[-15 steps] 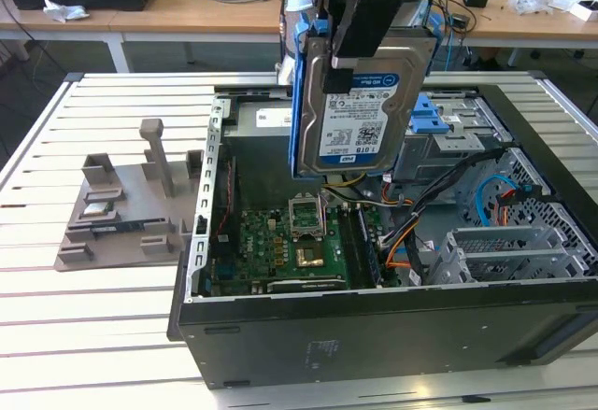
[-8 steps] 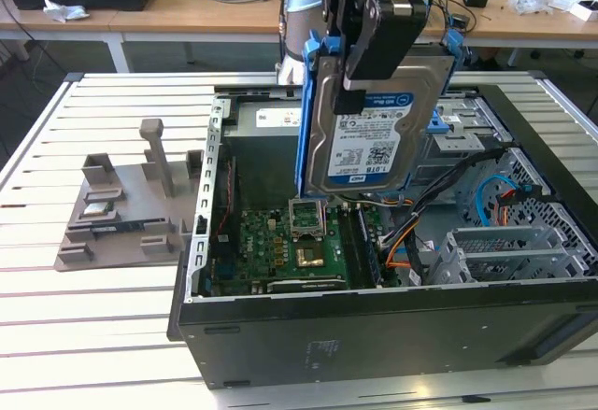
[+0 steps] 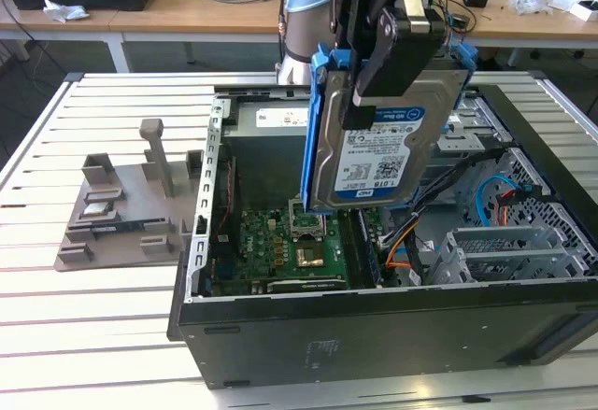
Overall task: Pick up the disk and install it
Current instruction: 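Pick up the disk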
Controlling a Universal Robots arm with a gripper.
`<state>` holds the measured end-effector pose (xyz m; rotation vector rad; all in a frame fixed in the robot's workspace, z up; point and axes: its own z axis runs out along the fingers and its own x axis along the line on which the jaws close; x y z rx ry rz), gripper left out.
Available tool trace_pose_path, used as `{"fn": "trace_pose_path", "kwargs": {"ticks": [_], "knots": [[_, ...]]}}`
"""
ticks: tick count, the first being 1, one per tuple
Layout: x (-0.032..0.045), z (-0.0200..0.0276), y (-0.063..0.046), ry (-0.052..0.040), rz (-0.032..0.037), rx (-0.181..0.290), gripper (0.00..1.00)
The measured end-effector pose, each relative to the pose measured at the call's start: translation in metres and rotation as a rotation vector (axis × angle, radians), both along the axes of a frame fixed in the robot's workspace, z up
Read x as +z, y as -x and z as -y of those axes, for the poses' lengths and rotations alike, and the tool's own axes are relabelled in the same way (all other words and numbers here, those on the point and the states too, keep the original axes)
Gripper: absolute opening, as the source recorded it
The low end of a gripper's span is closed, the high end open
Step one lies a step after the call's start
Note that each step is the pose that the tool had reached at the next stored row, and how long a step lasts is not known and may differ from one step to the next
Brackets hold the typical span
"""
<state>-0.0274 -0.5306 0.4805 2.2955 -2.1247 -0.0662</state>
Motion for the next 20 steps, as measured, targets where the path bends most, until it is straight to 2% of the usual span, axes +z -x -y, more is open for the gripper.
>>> {"fn": "trace_pose_path", "kwargs": {"ticks": [2,3,4,5,6,7,9,12,13,20], "knots": [[-0.0006,0.0114,-0.001,-0.0001,-0.0002,0.000,0.37],[-0.0010,0.0135,-0.001,-0.0002,-0.0002,-0.009,0.37],[-0.0014,0.0138,-0.002,-0.0005,-0.0002,-0.024,0.37],[-0.0016,0.0142,-0.002,-0.0056,-0.0003,-0.035,0.37],[-0.0017,0.0147,-0.002,-0.0176,-0.0005,-0.041,0.37],[-0.0018,0.0154,-0.002,-0.0245,-0.0006,-0.043,0.37],[-0.0019,0.0178,-0.003,-0.0294,-0.0007,-0.044,0.37],[-0.0021,0.0202,-0.008,-0.0302,-0.0016,-0.044,0.37],[-0.0022,0.0208,-0.013,-0.0303,-0.0027,-0.044,0.37],[-0.0023,0.0211,-0.033,-0.0302,-0.0067,-0.045,0.37]]}}
